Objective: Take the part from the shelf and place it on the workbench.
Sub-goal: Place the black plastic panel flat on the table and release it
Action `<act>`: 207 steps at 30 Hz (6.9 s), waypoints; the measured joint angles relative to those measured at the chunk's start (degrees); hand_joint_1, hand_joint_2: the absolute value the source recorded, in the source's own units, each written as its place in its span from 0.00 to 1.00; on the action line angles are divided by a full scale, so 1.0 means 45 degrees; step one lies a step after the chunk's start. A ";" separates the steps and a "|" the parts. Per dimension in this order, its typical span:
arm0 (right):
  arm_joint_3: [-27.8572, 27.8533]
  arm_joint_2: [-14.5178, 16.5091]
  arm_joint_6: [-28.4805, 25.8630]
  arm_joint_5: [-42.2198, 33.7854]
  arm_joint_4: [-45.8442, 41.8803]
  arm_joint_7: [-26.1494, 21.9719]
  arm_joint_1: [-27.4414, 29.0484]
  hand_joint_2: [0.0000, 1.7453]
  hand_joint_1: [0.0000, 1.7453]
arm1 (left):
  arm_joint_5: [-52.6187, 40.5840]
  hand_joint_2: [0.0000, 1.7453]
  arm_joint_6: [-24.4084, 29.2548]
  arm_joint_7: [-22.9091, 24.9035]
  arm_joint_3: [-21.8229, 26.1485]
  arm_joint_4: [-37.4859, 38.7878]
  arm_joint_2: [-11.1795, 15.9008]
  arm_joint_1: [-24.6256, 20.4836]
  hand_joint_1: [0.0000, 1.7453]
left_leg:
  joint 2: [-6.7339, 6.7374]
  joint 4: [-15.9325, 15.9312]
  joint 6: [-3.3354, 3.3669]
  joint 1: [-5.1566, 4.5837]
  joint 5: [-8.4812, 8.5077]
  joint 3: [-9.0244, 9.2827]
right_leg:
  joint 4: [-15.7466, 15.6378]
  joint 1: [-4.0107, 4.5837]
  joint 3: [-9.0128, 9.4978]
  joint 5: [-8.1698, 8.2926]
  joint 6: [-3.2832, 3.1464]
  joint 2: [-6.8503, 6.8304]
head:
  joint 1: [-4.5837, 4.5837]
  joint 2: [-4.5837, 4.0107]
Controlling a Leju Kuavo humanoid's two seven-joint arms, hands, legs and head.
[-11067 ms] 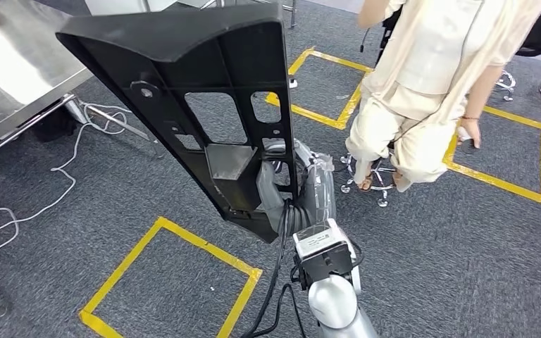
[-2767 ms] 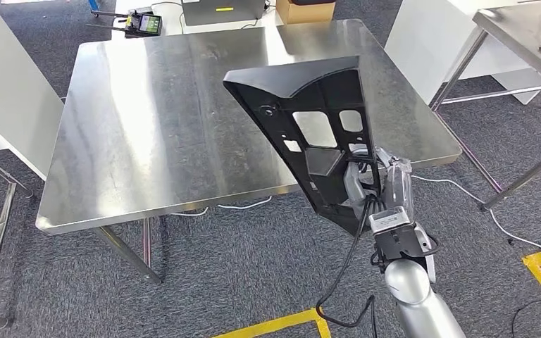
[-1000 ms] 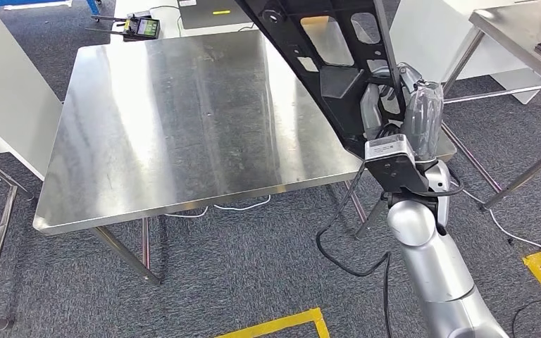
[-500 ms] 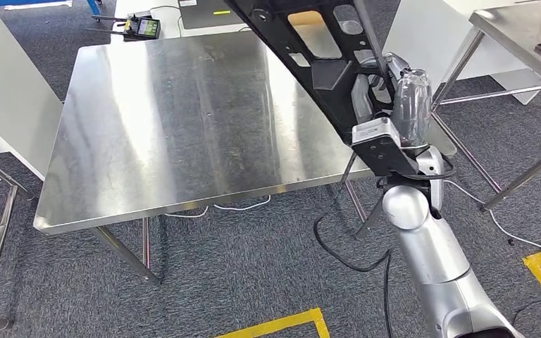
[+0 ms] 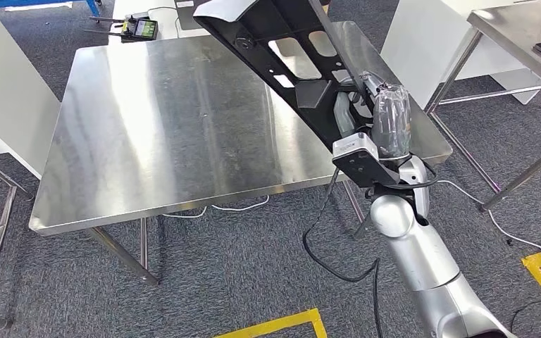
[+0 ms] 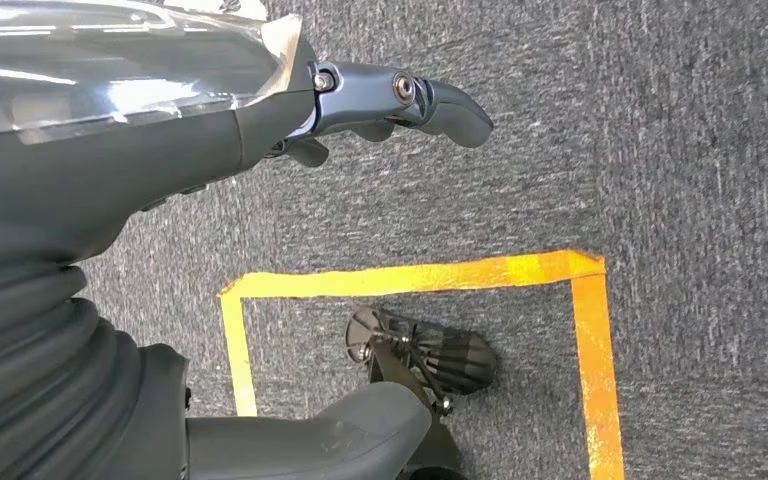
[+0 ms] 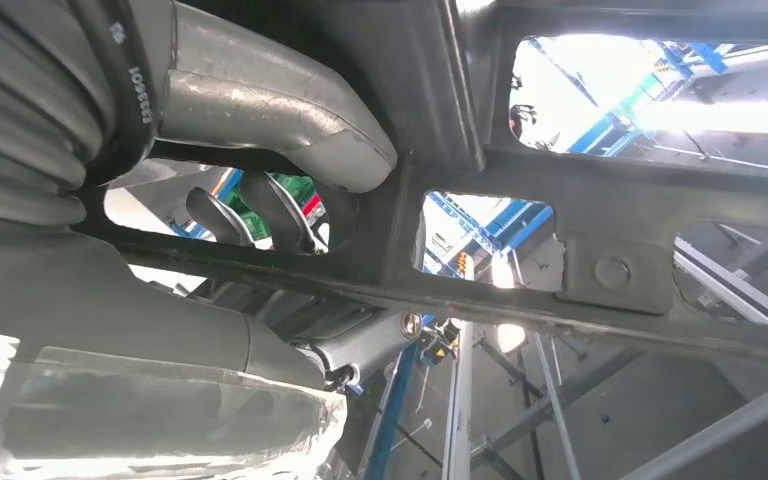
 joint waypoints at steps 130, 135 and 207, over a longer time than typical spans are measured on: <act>-0.1887 -0.0377 -0.2373 0.9792 0.7042 0.4474 -0.0980 1.00 1.00 | -0.0648 1.00 0.0362 -0.0381 0.0311 -0.0107 0.0044 -0.0070 0.00 | 0.0047 -0.0074 -0.0438 -0.0254 0.0450 -0.0495 | -0.1808 0.0241 0.1071 0.0373 -0.0689 -0.0097 | -0.0234 0.0000; -0.1990 -0.0368 -0.2477 1.2484 0.8945 0.6027 -0.1576 1.00 1.00 | -0.0686 1.00 -0.0539 -0.0542 0.0284 -0.0107 0.0047 -0.0178 0.00 | 0.0025 -0.0074 -0.0288 -0.0290 0.0440 -0.0495 | -0.1940 0.0213 0.1146 0.0414 -0.0620 -0.0126 | -0.0229 0.0000; -0.5455 0.1609 -0.1248 0.4394 -0.0889 0.0262 0.3910 1.00 0.00 | -0.1194 0.00 -0.1158 0.1764 -0.0044 -0.0112 0.0310 -0.0182 0.00 | -0.0052 -0.0070 -0.0217 -0.0286 0.0435 -0.0483 | -0.1991 0.0211 0.1202 0.0405 -0.0423 -0.0202 | -0.0233 0.0000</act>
